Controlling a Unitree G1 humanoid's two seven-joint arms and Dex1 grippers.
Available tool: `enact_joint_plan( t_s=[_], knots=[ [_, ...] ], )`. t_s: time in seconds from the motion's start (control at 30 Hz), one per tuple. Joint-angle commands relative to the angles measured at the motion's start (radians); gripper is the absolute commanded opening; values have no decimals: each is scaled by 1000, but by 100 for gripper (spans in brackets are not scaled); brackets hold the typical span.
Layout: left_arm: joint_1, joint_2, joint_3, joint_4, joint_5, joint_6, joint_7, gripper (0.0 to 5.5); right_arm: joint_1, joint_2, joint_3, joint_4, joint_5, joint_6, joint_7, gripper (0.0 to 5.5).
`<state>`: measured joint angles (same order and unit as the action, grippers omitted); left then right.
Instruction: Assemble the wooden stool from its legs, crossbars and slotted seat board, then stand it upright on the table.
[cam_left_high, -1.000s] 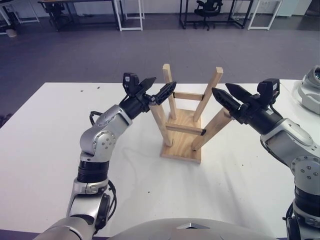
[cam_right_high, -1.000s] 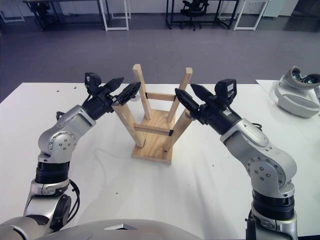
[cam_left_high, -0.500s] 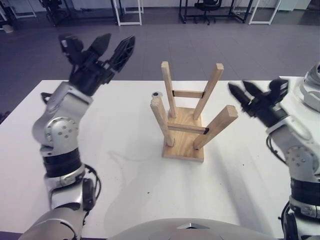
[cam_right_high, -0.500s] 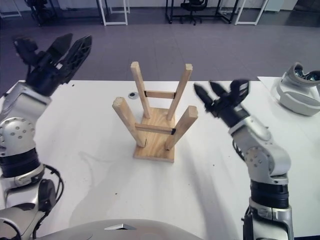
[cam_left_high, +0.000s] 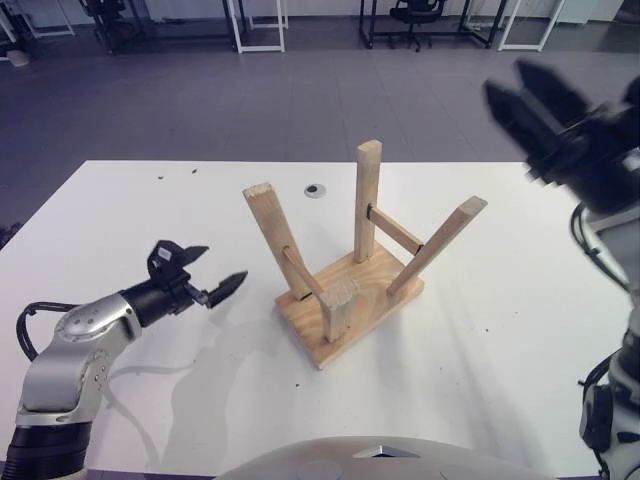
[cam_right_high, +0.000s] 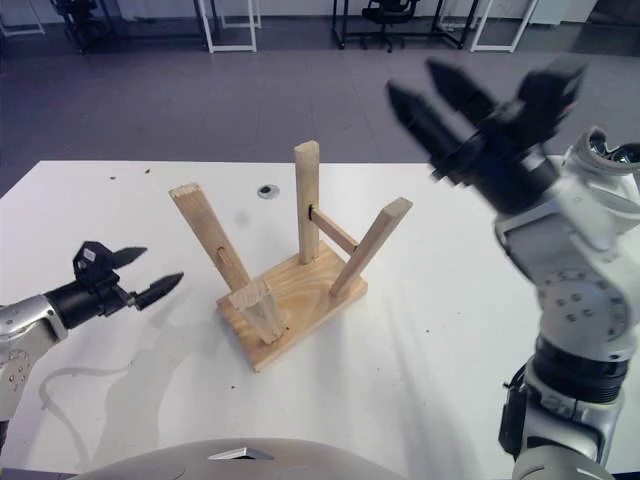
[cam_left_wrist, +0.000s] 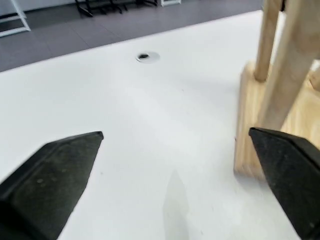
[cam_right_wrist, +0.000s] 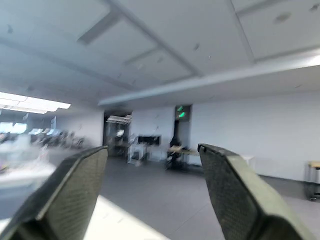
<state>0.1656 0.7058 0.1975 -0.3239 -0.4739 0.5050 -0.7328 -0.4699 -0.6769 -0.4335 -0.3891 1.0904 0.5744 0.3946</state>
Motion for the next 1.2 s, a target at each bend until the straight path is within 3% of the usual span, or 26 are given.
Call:
enact_joint_plan(
  t_s=[0.03, 0.2, 0.37, 0.53, 0.67, 0.77, 0.93, 1.1, 1.2],
  knots=[
    [10, 35, -121, -17, 104, -3, -8, 538, 52, -8, 273, 454, -431, -161, 108, 337],
    [-60, 7, -331, 58, 261, -25, -1, 538, 93, 125, 611, 1019, -887, -544, 175, 337],
    [-183, -110, -420, 237, 382, -86, 100, 538, 156, 159, 677, 1148, -979, -744, 339, 337],
    [-229, -209, -352, 352, 379, -182, 195, 538, 326, 113, 655, 864, -869, -716, 519, 337],
    [-81, -126, -266, 233, 359, -176, 166, 538, 408, 109, 517, 745, -817, -618, 377, 337],
    [-2, -87, -217, 185, 361, -170, 151, 538, 500, 79, 478, 667, -893, -564, 264, 337],
    [62, -127, -256, 116, 372, -142, 164, 538, 651, 55, 513, 425, -929, -460, 248, 337],
    [83, -158, -357, -34, 346, -42, 140, 538, 653, 86, 589, 216, -930, -328, 244, 337],
    [62, -186, -354, -167, 260, 65, 129, 538, 667, 77, 571, 60, -807, -213, 313, 337]
  ],
)
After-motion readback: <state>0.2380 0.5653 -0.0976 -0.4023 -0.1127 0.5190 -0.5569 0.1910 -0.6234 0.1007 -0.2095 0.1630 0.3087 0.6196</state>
